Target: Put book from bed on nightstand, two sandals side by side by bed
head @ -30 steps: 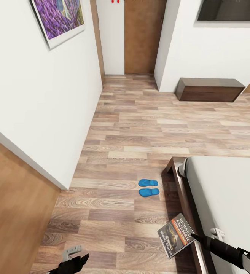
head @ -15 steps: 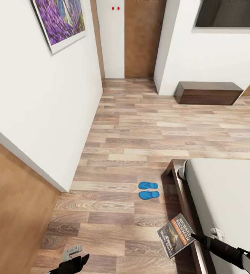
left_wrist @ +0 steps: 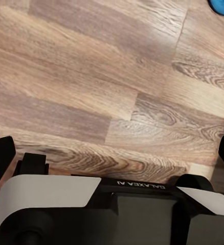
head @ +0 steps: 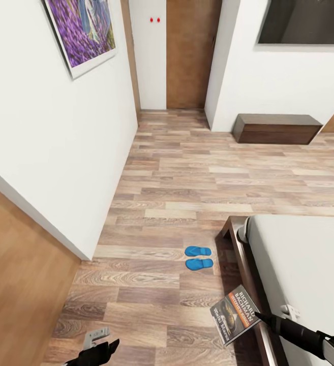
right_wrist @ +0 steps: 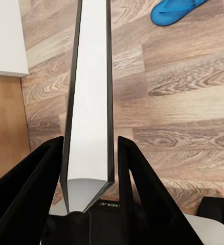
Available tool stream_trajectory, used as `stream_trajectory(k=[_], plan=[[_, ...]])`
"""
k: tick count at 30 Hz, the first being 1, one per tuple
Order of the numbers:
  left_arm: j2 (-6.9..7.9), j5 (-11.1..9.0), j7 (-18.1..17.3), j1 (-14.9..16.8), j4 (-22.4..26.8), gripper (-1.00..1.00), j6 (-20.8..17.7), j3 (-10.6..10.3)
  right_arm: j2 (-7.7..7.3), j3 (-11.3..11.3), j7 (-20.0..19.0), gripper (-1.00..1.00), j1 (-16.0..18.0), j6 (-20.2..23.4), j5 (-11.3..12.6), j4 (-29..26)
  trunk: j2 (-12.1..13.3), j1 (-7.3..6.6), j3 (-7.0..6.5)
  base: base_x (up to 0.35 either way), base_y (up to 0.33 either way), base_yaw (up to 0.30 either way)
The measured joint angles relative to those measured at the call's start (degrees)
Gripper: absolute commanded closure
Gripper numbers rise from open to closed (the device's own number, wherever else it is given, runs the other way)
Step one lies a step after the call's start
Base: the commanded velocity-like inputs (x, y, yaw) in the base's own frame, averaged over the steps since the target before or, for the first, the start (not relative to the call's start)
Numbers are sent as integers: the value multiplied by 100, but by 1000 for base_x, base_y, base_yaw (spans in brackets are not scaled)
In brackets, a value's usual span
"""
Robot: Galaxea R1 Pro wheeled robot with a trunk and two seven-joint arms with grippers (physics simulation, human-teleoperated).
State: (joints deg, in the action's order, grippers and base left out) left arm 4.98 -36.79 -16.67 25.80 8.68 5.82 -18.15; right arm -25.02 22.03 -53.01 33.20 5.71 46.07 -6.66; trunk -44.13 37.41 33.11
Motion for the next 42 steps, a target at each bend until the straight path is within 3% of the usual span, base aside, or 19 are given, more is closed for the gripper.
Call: stream_trajectory(k=[42], plan=[[0,0,3,-3,0,-100,0,0,17,1,0,100,0,1,0,0,0,0,-390,0,0,0]])
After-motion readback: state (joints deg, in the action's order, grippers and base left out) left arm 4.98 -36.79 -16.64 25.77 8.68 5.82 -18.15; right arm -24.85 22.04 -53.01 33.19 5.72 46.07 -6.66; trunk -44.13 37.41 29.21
